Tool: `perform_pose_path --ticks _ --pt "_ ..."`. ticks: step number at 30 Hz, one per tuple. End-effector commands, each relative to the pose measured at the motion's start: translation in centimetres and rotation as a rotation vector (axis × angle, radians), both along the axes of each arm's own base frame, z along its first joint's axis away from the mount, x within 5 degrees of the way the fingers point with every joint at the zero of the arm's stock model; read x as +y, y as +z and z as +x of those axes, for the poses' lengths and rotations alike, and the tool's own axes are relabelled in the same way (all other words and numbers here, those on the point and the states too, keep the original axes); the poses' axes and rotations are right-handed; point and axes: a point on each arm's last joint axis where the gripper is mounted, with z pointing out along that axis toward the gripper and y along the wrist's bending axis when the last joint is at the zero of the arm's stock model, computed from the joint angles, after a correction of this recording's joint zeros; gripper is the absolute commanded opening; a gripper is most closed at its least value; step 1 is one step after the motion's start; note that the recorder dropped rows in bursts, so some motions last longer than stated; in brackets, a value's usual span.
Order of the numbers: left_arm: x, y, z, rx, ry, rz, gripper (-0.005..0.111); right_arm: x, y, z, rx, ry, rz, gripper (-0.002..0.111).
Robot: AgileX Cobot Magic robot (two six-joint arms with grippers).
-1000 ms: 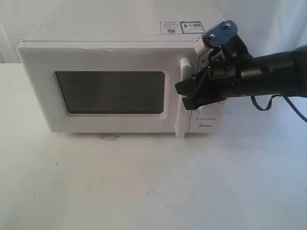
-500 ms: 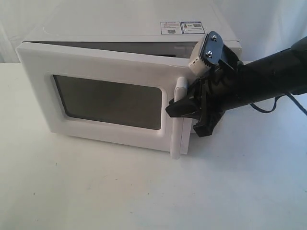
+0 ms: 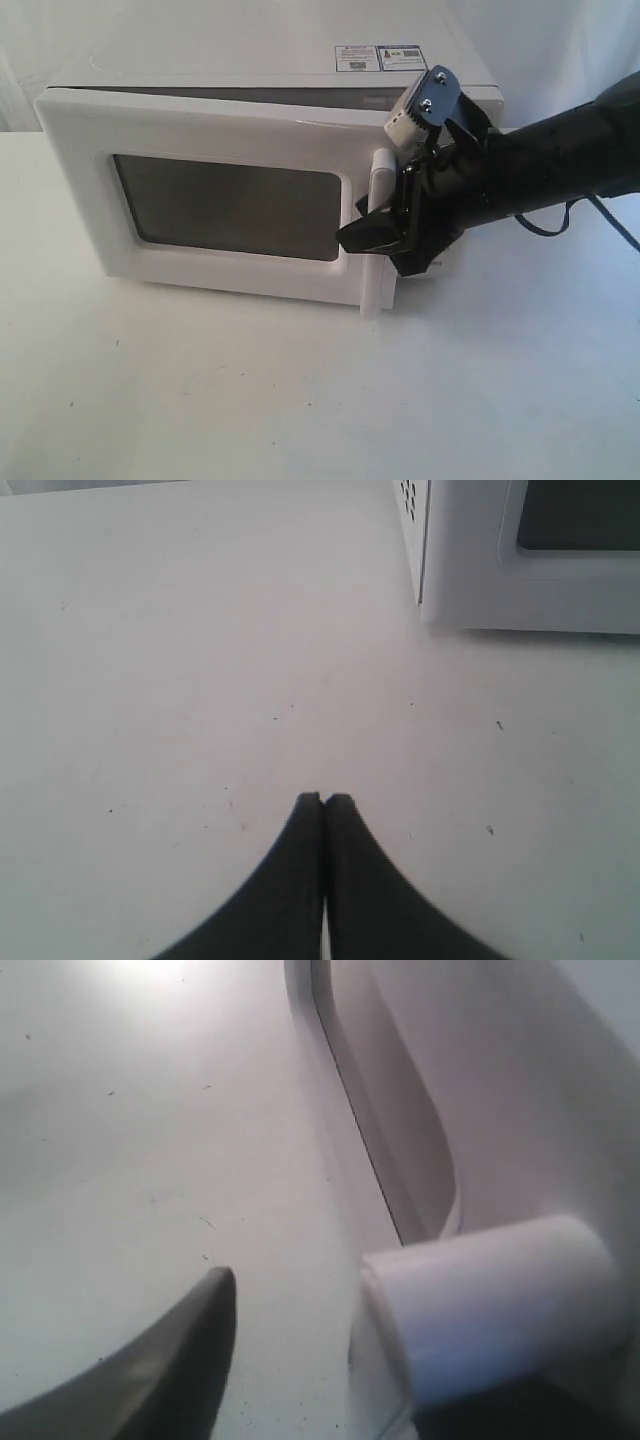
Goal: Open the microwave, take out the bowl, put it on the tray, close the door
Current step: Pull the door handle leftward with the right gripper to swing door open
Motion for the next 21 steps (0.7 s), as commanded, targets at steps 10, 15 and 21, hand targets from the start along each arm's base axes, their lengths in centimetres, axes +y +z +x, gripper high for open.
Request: perform_pose_path --ticks 10,15,21 --pt "0.0 -0.1 0.0 0.001 0.004 -0.013 0.000 -0.4 0.9 -3.2 0.252 0.014 -0.078 0.057" --pt "0.0 -0.1 0.0 0.001 0.004 -0.013 0.000 -1.0 2.8 -6.5 0.504 -0.013 -0.102 0.054" --pt "0.0 -0.1 0.0 0.001 0.004 -0.013 0.000 -1.9 3.1 -5.8 0.349 -0.110 -0.191 0.023"
